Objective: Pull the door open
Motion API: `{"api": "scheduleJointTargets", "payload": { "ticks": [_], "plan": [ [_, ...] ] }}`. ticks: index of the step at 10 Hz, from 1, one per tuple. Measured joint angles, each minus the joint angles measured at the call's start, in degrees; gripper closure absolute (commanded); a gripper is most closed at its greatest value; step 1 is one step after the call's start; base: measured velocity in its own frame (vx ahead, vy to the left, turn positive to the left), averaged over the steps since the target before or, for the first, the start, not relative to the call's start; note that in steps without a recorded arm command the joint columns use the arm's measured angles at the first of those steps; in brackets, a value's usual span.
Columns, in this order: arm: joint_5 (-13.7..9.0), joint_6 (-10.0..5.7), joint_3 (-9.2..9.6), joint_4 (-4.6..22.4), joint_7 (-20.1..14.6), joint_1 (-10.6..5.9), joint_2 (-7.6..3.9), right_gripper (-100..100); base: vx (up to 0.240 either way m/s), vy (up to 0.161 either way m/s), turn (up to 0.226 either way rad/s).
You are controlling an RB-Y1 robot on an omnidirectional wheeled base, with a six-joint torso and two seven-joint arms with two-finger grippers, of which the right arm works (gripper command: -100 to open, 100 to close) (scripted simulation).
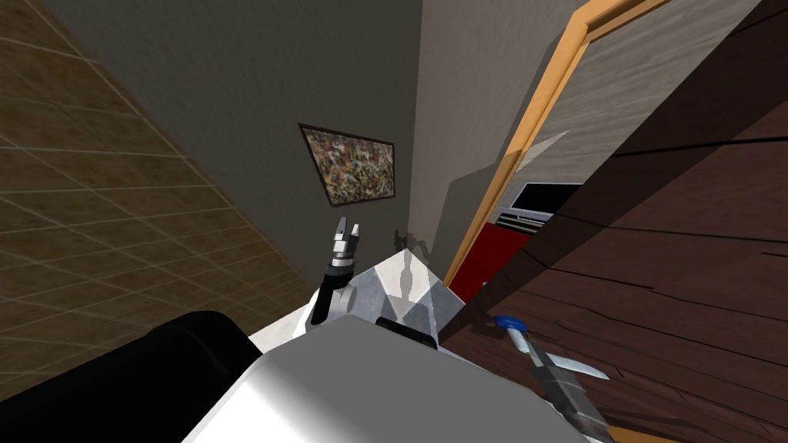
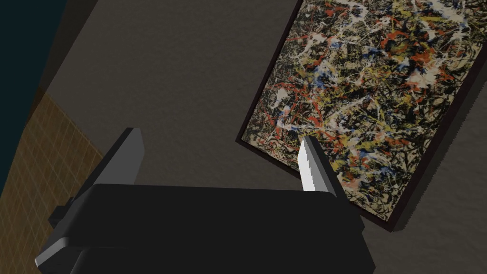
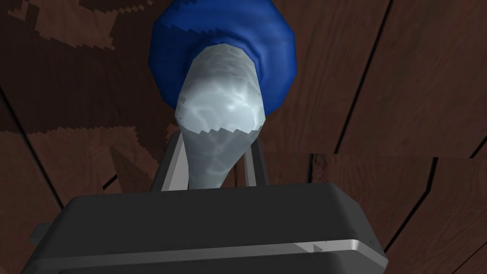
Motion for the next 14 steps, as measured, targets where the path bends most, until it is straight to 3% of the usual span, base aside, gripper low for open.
{"api": "scheduleJointTargets", "payload": {
  "ticks": [6,14],
  "plan": [
    [0.2,-3.35,1.04,2.7,-1.1,-0.25,-1.38,100,-0.221,-0.045,0.138],
    [0.5,-5.44,2.01,4.6,-2.0,-0.69,-2.19,100,-0.189,-0.051,0.142]
  ]
}}
